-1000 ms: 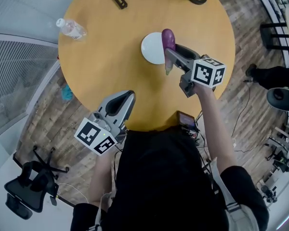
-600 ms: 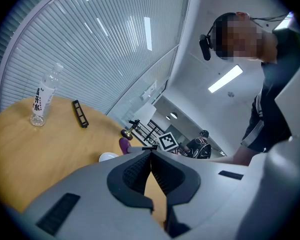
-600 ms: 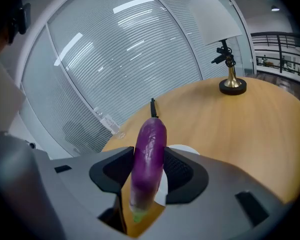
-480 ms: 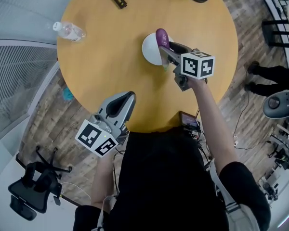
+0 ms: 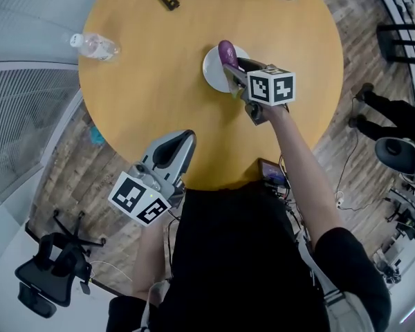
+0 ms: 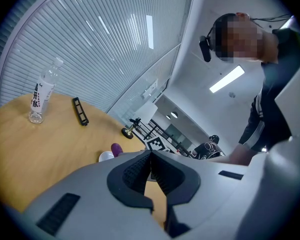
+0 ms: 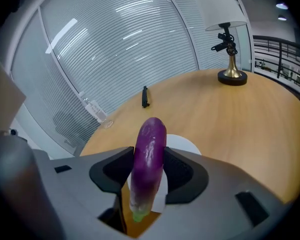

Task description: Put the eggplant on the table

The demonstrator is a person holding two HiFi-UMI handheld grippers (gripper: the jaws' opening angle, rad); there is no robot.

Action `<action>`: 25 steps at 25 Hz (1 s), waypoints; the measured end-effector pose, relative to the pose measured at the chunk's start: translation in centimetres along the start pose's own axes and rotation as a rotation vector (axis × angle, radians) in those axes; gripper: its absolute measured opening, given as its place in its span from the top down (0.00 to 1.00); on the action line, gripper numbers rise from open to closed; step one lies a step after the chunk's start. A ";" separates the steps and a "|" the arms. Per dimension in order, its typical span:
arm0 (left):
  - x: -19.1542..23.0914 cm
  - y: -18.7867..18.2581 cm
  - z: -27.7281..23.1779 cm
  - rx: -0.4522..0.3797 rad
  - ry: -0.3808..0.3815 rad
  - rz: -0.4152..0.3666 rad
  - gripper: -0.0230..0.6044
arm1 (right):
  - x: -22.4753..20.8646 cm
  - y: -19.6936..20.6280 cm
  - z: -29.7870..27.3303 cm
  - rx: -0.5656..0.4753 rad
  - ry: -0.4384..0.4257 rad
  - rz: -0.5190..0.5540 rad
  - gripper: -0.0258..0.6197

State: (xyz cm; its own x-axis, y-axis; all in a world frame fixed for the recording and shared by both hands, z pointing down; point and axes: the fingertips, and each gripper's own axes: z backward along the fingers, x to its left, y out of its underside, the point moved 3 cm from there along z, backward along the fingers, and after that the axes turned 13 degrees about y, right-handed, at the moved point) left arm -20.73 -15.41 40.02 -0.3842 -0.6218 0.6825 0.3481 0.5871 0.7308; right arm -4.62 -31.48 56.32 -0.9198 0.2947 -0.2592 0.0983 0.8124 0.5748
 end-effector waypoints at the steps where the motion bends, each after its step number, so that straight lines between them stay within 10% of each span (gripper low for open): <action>1: 0.1 0.1 0.0 -0.001 -0.001 0.005 0.94 | -0.1 0.1 -0.2 0.007 0.008 0.005 0.66; 25: -0.1 0.6 0.2 -0.006 0.000 0.023 0.94 | -1.0 0.9 -2.1 0.067 0.066 0.020 0.66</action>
State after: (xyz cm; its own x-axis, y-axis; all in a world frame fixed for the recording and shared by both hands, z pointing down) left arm -20.66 -14.87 40.42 -0.3760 -0.6085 0.6988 0.3616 0.5980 0.7153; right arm -4.46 -32.10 58.75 -0.9401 0.2791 -0.1956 0.1397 0.8392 0.5256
